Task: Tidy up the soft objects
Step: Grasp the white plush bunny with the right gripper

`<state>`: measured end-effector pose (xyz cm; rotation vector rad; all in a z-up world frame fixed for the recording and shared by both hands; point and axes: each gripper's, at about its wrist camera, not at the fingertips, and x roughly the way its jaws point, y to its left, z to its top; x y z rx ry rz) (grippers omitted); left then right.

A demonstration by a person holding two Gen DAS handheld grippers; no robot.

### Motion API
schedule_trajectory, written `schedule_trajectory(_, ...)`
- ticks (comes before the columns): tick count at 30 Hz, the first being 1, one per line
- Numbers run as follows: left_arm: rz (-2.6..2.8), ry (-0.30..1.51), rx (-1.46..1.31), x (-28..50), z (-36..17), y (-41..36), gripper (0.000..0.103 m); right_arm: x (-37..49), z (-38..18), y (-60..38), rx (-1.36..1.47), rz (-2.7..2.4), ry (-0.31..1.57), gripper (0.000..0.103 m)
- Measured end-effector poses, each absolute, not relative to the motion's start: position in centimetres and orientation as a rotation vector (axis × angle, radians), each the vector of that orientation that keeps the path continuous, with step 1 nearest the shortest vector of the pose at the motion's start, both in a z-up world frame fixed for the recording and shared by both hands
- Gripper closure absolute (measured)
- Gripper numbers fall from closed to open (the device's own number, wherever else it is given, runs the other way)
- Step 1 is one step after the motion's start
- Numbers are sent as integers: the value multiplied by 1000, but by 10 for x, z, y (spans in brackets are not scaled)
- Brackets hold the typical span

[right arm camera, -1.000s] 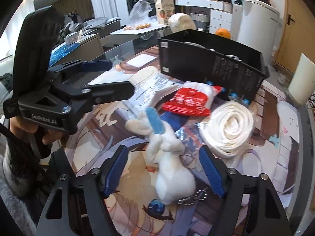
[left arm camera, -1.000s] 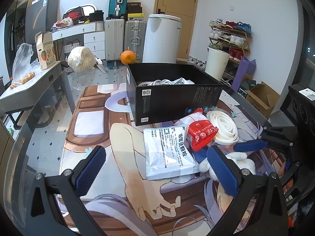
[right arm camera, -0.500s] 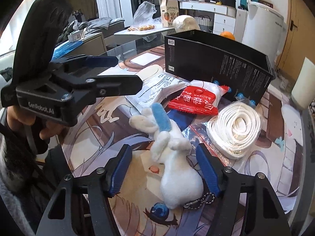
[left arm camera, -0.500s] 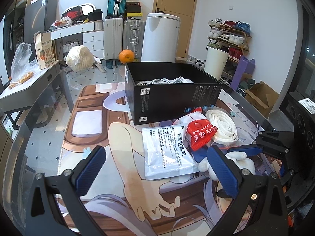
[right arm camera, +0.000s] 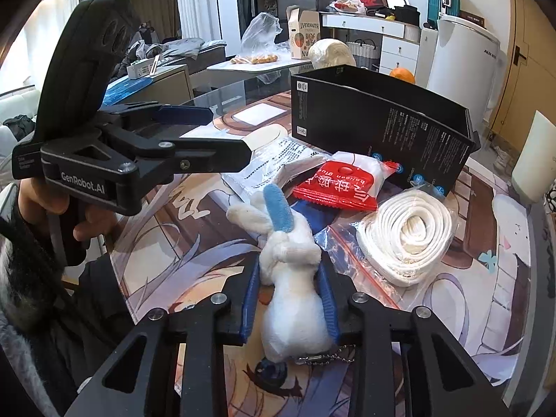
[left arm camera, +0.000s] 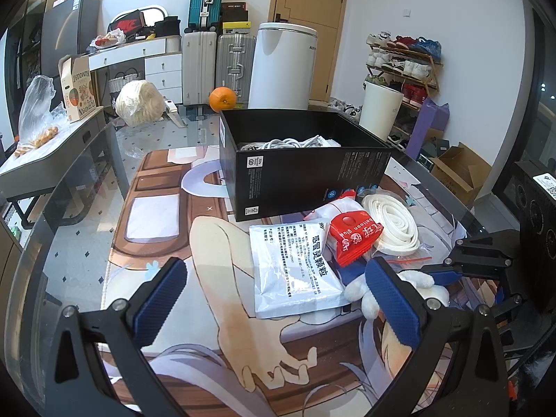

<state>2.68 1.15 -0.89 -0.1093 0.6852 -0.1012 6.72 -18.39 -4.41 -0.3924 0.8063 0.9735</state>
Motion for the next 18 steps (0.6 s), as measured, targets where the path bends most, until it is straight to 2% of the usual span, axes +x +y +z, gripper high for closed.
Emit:
schedule_trajectory(9,-92,695,-93,30,-9,9,0,72,-18,-210,-323,932,744,71)
schedule_trajectory(18,-48,801,-36,54,-19,-1,1,87,-8,-221,-222,816,717,71)
